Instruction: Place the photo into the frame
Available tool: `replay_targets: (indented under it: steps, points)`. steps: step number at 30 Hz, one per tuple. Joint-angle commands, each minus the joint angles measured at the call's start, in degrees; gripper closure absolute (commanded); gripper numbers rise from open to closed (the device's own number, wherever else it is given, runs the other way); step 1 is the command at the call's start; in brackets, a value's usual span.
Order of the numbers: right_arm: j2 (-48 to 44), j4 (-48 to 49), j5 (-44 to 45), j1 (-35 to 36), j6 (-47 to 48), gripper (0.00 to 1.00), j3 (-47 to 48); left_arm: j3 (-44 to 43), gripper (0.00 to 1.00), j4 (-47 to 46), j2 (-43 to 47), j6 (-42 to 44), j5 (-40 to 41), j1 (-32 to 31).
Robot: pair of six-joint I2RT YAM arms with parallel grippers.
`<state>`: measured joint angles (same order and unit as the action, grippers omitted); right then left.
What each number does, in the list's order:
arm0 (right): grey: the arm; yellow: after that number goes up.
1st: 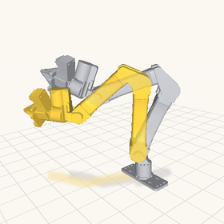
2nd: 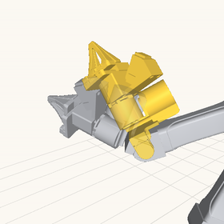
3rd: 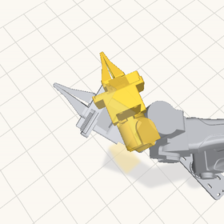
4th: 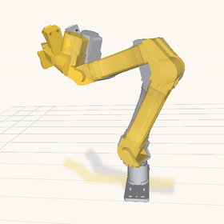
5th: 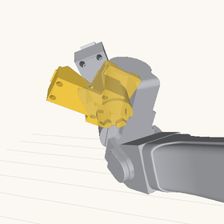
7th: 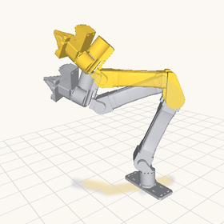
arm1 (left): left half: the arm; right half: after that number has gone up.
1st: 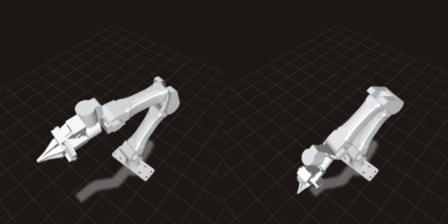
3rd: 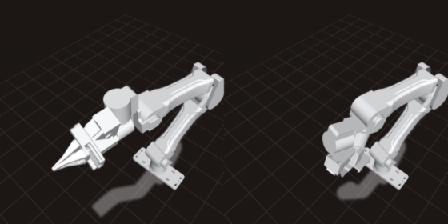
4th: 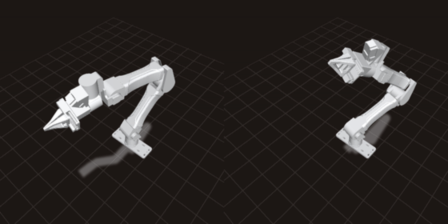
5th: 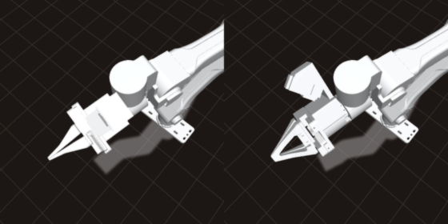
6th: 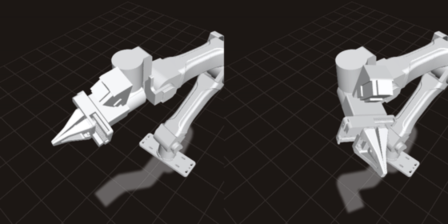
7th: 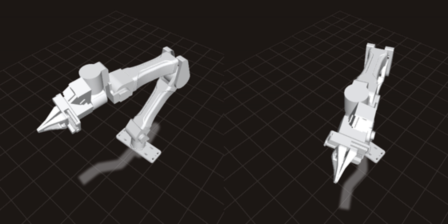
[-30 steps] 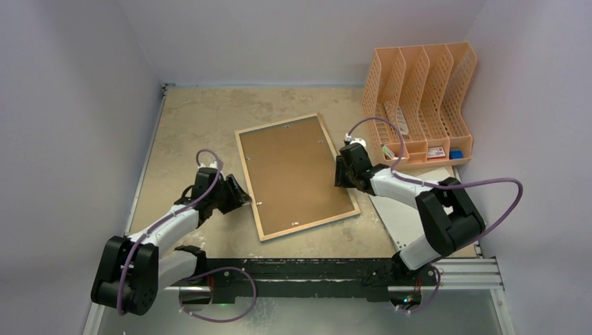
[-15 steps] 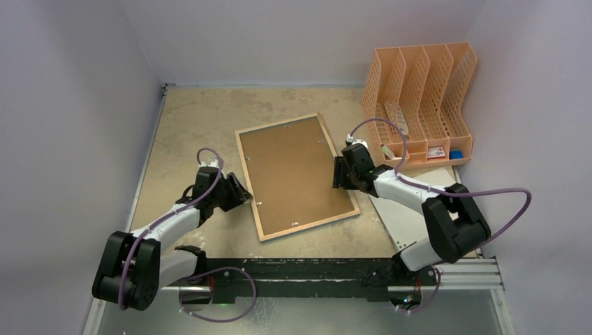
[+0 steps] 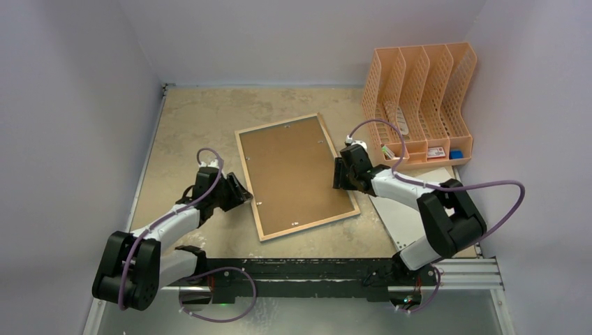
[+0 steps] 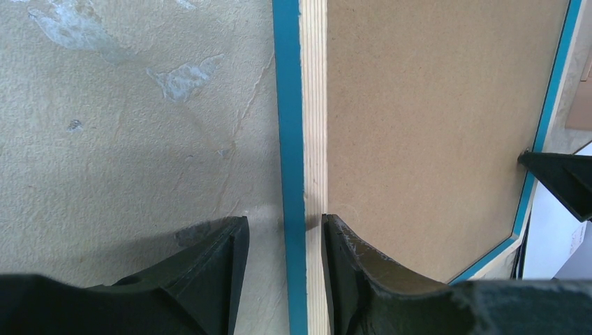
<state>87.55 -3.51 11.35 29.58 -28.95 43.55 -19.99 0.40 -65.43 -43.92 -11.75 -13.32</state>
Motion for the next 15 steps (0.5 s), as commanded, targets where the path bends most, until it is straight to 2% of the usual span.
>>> replay_targets:
  steps: [1, 7, 12, 15]
  points:
    - [-0.1, -1.6, 0.2, 0.7, 1.6, 0.43, 0.8, 1.1, 0.55, 0.7, -0.8, 0.2, 1.5, -0.4]
    - [-1.3, -2.6, 0.4, 0.7, 1.0, 0.56, 0.9, -0.3, 0.55, 0.4, -2.0, 0.6, 1.5, -0.4]
    - [-2.0, -2.2, 0.2, 0.7, 0.5, 0.71, 0.8, -1.1, 0.55, 0.5, -2.7, 0.8, 1.5, -0.4]
    - [-1.6, -1.7, 0.2, 0.7, 0.0, 0.74, 0.9, -1.2, 0.55, 0.4, -2.6, 0.9, 1.5, -0.4]
